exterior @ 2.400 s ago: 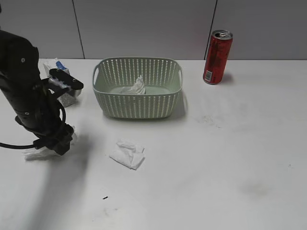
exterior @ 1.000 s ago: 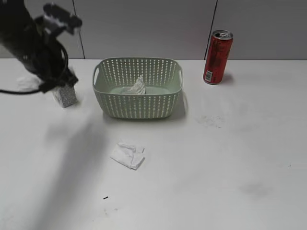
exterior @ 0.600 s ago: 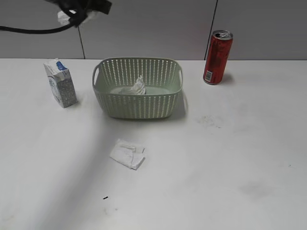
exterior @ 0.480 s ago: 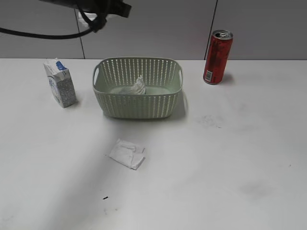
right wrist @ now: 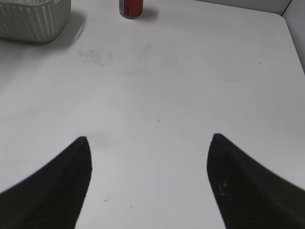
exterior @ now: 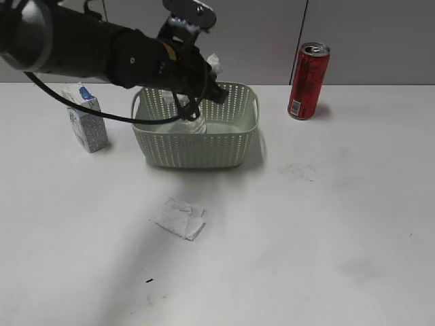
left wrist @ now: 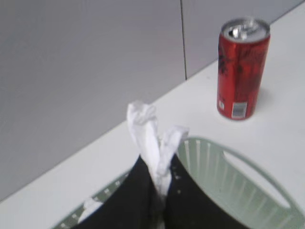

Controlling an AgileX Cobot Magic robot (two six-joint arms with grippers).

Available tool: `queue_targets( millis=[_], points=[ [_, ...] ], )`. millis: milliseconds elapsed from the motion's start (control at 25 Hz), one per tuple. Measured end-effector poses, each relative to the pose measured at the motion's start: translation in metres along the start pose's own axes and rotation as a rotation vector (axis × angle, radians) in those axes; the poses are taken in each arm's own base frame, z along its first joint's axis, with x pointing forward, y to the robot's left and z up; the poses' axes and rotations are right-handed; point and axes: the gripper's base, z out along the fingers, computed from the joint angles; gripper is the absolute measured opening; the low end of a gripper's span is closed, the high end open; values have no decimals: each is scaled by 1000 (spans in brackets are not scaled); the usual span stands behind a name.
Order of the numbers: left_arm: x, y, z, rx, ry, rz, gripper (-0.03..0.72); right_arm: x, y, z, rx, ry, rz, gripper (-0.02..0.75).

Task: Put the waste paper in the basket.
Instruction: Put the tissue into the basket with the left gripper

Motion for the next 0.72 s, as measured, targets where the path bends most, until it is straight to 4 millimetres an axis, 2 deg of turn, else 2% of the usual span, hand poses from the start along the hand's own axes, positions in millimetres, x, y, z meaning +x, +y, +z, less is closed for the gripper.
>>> queue_targets(
  millis=[80,160,320,360,400,440,560,720],
  points=[
    [16,-3,10,17,76,0,41,0,0,0,3,0,-2,573],
    [24,-4,13,29,126,0,126,0,0,0,4,0,-3,573],
    [26,-5,13,35,146,1,501,0,0,0,5,1,-4,573],
    [26,-5,13,36,151,1,578,0,-1,0,6,1,-5,573],
    [27,-5,13,38,157,1,619,0,-1,0,9,2,-6,573],
    [28,-5,13,41,168,1,642,0,-1,0,14,2,-11,573],
    [28,-6,9,53,202,0,649,0,-2,0,19,3,-14,572],
    [7,-1,-13,61,214,3,641,0,-2,0,19,3,-14,572]
  ],
)
